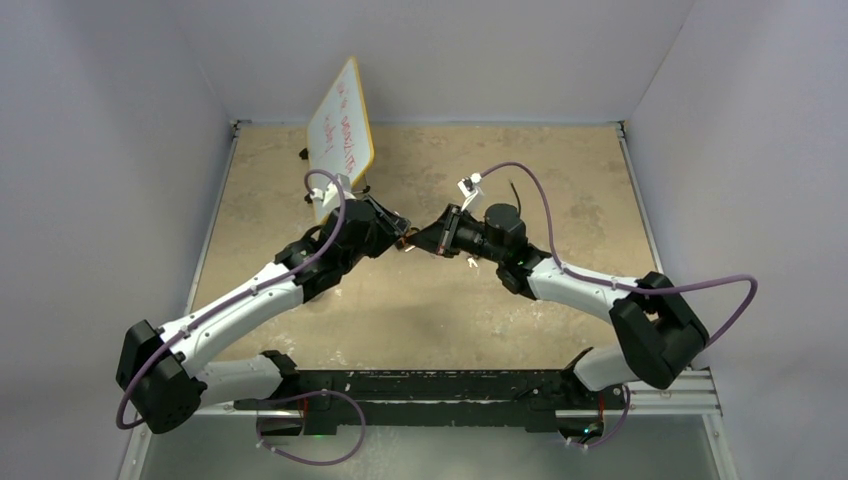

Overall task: Unlock with the key
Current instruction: Unlock the lock.

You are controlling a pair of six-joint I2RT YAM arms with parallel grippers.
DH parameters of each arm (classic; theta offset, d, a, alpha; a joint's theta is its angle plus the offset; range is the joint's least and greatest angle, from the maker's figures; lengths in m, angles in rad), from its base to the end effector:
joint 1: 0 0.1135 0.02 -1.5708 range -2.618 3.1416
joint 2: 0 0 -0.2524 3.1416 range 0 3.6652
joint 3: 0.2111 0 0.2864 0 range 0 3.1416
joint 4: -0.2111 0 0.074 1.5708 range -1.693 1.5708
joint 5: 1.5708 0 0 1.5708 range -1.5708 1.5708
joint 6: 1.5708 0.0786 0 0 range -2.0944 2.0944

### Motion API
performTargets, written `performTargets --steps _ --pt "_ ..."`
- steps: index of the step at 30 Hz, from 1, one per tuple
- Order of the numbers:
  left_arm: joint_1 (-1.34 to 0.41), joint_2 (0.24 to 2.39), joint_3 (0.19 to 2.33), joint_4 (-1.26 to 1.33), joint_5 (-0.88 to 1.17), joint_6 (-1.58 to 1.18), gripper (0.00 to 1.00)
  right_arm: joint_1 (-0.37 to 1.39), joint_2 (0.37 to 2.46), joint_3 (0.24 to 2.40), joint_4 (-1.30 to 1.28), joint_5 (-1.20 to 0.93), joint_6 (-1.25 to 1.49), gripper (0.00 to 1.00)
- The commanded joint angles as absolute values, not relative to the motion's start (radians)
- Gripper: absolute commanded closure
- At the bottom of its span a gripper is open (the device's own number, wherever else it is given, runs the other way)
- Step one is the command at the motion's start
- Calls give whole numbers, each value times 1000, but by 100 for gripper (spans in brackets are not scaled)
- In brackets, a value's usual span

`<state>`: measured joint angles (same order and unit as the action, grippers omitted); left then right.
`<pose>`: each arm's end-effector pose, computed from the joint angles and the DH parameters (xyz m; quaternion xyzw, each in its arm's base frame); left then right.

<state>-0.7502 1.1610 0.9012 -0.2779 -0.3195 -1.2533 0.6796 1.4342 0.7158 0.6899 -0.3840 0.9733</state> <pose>0.2605 -0.2091 0.2549 -0.2898 0.8119 -0.3362 0.3792 0.2792 0.2635 0.2202 -0.0286 0.7158 0.5959 0.3629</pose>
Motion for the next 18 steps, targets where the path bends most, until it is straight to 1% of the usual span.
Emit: performTargets --steps 1,5,7,9,15,18 --pt "-756 1132 905 -242 -229 -1302 92 662 1444 765 764 -384 1161 100" --pt "-755 1132 886 -234 -176 -1330 92 646 1454 778 785 -409 1264 100" --pt "-755 1118 865 -191 -151 -1341 92 644 1460 784 781 -424 1301 100" --pt "-755 1101 857 -137 -135 -1338 92 637 1465 762 832 -440 1369 100" --pt "-753 1063 856 3 -78 -1236 92 585 1513 650 1222 -494 1726 100" --pt "-753 1055 816 110 -47 -1228 93 586 1529 625 1370 -462 1862 100"
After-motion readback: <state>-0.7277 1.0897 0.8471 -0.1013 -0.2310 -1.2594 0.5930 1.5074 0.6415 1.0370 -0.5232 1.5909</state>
